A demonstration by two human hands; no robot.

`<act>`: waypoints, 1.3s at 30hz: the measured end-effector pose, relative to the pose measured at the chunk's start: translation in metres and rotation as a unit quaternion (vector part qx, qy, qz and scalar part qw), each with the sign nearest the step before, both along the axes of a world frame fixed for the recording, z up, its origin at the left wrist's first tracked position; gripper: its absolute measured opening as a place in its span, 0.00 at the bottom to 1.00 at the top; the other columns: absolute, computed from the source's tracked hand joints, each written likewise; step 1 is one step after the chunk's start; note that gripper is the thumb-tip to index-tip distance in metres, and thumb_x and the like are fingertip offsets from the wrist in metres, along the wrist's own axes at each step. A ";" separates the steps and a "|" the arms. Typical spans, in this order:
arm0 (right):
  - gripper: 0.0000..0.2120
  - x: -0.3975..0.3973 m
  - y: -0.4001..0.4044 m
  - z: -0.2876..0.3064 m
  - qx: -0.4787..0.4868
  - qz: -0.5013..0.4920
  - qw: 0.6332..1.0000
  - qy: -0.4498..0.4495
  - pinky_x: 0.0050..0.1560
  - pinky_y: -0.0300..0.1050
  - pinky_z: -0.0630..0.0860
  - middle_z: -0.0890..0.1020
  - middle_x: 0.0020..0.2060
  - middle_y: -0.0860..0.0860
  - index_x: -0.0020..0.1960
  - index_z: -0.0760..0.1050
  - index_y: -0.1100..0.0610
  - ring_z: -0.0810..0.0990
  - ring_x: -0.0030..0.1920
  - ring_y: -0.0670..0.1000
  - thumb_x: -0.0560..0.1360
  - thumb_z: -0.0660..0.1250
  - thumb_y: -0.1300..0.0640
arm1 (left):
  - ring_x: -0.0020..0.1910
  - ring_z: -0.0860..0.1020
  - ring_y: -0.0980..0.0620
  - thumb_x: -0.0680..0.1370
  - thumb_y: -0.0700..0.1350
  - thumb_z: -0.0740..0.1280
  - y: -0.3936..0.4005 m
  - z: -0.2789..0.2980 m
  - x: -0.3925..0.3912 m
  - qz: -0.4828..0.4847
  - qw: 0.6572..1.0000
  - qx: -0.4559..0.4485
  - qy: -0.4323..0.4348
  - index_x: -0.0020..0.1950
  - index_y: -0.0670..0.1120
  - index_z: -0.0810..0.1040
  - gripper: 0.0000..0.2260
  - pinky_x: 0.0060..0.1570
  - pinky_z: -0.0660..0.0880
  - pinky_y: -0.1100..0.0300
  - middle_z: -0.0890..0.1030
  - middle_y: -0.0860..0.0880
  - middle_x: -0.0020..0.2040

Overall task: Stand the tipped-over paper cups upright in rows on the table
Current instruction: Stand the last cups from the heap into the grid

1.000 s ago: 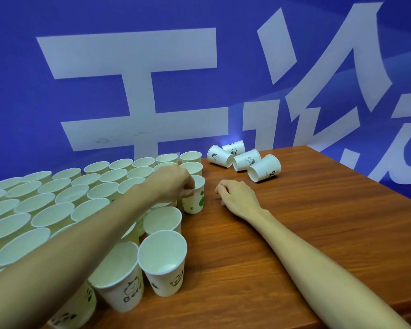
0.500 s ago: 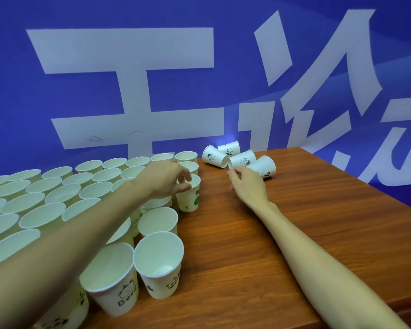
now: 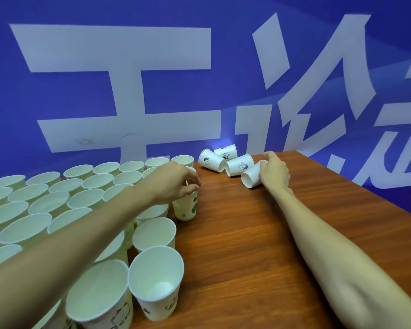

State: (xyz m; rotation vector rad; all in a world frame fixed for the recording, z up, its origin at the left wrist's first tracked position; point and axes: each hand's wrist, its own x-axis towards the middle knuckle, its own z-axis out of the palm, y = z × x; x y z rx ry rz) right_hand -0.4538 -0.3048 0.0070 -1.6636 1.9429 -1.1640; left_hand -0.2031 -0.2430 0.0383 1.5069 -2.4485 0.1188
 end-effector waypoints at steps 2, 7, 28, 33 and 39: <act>0.16 0.001 0.010 0.011 0.014 -0.007 1.000 0.006 0.59 0.51 0.68 0.75 0.64 0.64 0.67 0.70 0.67 0.72 0.65 0.64 0.83 0.54 0.61 | 0.47 0.76 0.61 0.79 0.50 0.66 -0.001 -0.001 0.000 -0.001 1.000 0.005 0.000 0.57 0.53 0.82 0.10 0.41 0.72 0.71 0.83 0.56 0.55; 0.17 0.005 0.013 0.020 0.050 -0.017 0.998 0.027 0.61 0.52 0.66 0.73 0.66 0.66 0.67 0.69 0.69 0.70 0.67 0.64 0.83 0.54 0.61 | 0.51 0.78 0.59 0.79 0.50 0.65 -0.003 -0.004 -0.001 0.000 1.000 0.010 -0.014 0.59 0.53 0.81 0.10 0.44 0.73 0.67 0.82 0.56 0.56; 0.08 -0.004 0.027 0.009 -0.042 0.045 0.997 0.042 0.42 0.47 0.70 0.81 0.43 0.52 0.48 0.74 0.53 0.77 0.46 0.57 0.77 0.57 0.53 | 0.53 0.78 0.56 0.79 0.50 0.64 0.042 0.015 -0.028 0.030 0.999 -0.010 -0.040 0.60 0.53 0.80 0.11 0.46 0.74 0.62 0.81 0.55 0.58; 0.08 0.007 0.054 0.014 -0.069 0.120 0.986 0.095 0.39 0.46 0.71 0.82 0.40 0.50 0.46 0.76 0.50 0.78 0.42 0.55 0.77 0.58 0.51 | 0.53 0.79 0.54 0.80 0.51 0.63 0.054 0.017 -0.027 0.059 0.997 -0.035 -0.035 0.62 0.52 0.78 0.12 0.43 0.71 0.63 0.81 0.55 0.58; 0.06 0.021 0.080 0.003 -0.071 0.198 0.956 0.206 0.39 0.44 0.69 0.81 0.40 0.47 0.42 0.76 0.51 0.75 0.43 0.52 0.75 0.61 0.52 | 0.56 0.79 0.51 0.79 0.49 0.65 0.065 0.009 -0.011 0.117 0.993 -0.027 -0.015 0.66 0.52 0.76 0.15 0.53 0.79 0.54 0.80 0.52 0.61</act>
